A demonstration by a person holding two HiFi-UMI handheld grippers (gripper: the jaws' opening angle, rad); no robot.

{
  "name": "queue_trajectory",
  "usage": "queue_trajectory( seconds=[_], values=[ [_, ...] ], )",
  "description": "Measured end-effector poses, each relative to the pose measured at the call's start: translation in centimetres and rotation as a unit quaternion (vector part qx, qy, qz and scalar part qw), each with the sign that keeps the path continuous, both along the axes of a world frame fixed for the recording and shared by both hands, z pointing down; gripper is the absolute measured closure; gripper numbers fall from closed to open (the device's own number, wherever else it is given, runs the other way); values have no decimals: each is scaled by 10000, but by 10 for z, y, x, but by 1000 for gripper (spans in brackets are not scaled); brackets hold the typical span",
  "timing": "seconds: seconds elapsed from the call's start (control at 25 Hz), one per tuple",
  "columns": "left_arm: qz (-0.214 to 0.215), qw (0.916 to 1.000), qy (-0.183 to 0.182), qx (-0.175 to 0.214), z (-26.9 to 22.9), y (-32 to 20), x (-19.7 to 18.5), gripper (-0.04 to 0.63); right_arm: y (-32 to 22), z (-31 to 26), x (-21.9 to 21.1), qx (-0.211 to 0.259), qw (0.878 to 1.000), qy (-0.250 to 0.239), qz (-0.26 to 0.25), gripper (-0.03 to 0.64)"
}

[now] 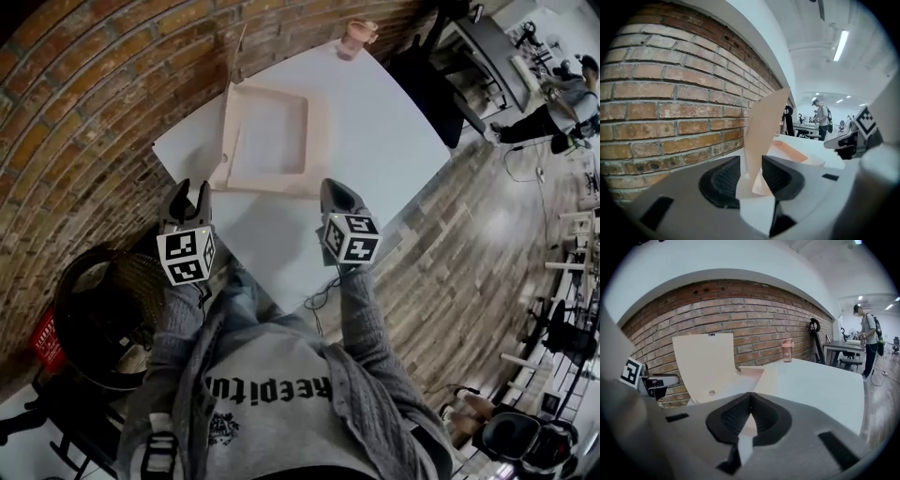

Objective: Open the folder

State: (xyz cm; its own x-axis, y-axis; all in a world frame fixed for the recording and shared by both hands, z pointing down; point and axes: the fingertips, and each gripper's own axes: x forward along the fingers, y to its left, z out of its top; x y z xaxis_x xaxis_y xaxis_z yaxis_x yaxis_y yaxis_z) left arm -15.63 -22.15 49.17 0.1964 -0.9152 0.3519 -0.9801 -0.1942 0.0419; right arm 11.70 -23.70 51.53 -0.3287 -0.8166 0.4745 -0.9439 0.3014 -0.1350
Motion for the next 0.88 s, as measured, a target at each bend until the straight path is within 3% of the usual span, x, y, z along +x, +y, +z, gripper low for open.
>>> queue_trajectory(
  seconds=[0.28,0.4,0.88],
  values=[
    [-217,9993,-1,305,-21,29,0,478,21,-24,1,323,9992,-179,-118,612],
    [-308,9984,43,465,-34,41,3,550,32,-36,4,489,9984,-235,-160,612],
    [-84,9939,220,1073,-92,85,36,578,82,-90,18,1289,9910,-262,-259,612]
  ],
)
